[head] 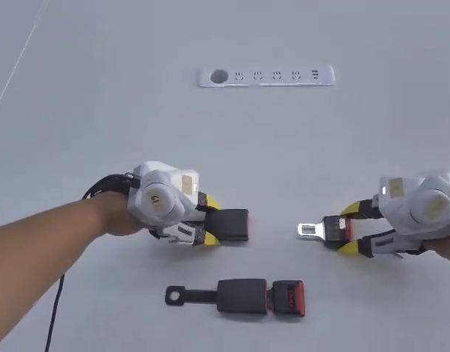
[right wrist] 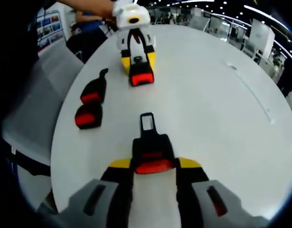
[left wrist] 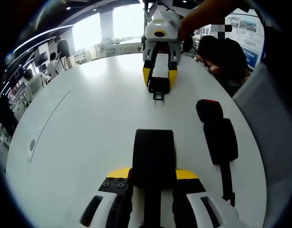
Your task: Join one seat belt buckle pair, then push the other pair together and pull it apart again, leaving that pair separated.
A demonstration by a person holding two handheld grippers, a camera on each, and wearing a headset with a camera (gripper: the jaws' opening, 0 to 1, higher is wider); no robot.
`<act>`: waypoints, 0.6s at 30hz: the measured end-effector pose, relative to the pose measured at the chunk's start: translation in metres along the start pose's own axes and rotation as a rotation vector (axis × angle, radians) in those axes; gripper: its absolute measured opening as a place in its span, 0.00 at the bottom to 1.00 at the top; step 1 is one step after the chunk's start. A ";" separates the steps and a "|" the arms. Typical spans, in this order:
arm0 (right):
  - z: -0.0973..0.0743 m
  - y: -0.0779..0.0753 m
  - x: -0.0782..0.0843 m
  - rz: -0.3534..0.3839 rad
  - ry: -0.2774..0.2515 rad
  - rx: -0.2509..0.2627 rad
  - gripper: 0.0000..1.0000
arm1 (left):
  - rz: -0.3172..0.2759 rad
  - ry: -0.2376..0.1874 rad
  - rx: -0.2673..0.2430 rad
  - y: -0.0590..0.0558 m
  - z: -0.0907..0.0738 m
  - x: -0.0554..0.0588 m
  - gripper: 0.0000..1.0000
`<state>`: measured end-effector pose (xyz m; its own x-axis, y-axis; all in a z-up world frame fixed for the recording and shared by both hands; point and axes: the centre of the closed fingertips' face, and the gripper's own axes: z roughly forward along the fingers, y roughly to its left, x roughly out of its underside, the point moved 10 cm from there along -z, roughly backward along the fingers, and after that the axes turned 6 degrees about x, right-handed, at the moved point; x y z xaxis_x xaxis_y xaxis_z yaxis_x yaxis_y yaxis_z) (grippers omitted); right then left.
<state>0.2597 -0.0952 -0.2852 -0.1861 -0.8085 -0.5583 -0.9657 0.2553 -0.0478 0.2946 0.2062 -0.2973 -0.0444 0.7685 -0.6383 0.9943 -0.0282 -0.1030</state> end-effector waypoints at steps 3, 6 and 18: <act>0.006 0.000 -0.005 -0.007 -0.007 -0.003 0.35 | 0.001 0.007 -0.001 -0.002 0.000 -0.002 0.33; 0.011 0.003 -0.011 0.005 -0.006 0.002 0.35 | 0.000 0.010 -0.002 -0.003 -0.001 -0.003 0.33; 0.038 0.009 -0.042 -0.038 -0.085 -0.030 0.35 | -0.001 0.026 -0.003 -0.006 0.000 -0.005 0.33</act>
<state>0.2658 -0.0383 -0.2936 -0.1346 -0.7689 -0.6251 -0.9770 0.2084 -0.0460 0.2890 0.2028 -0.2937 -0.0425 0.7850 -0.6181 0.9946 -0.0257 -0.1010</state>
